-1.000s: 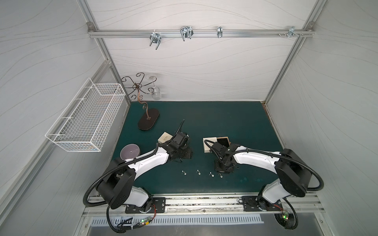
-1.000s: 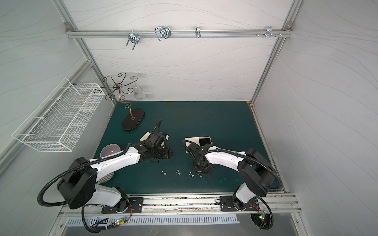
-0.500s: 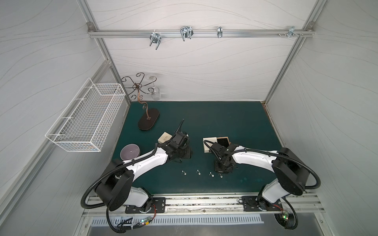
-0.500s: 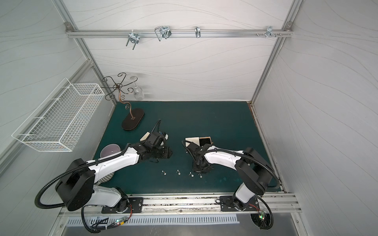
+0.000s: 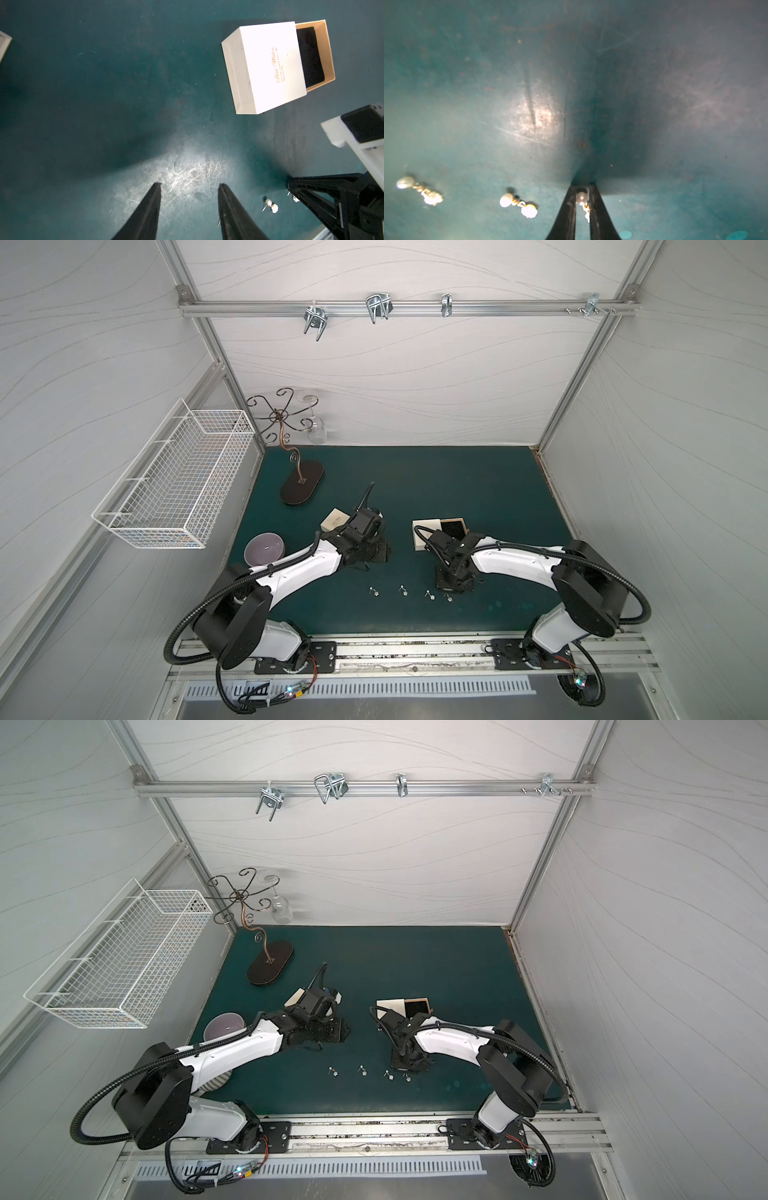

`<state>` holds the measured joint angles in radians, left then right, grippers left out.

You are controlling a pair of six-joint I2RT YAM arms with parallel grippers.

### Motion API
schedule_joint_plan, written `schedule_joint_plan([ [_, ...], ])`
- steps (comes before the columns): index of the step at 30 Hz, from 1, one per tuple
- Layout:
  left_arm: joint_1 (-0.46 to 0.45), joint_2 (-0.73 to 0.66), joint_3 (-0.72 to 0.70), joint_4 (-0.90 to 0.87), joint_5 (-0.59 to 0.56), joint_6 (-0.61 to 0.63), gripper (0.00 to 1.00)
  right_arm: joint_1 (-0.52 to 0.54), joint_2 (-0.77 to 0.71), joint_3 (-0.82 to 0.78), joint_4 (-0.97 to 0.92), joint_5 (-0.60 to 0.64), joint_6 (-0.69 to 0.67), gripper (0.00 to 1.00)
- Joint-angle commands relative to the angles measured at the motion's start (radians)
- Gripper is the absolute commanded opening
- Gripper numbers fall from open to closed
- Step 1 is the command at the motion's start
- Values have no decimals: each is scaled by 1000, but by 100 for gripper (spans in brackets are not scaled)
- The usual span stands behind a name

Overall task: Place the earrings into the drawer-style jewelry box
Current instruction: Pick up the earring from the center of the board.

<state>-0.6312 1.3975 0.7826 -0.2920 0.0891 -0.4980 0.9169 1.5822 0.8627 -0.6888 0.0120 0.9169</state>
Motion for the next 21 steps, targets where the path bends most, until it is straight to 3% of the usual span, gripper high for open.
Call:
schedule_joint_plan([
  [1,3,-27,18,-4,-3,15,49,7,-8,-13,-9,2,19,14],
  [11,-63,-11,11,67,55,-8,49,-52,-46,-21,38,-43,-21,12],
  [21,-215,153,26,298,158,-12,48,-184,-81,-25,95,-133,-77,13],
])
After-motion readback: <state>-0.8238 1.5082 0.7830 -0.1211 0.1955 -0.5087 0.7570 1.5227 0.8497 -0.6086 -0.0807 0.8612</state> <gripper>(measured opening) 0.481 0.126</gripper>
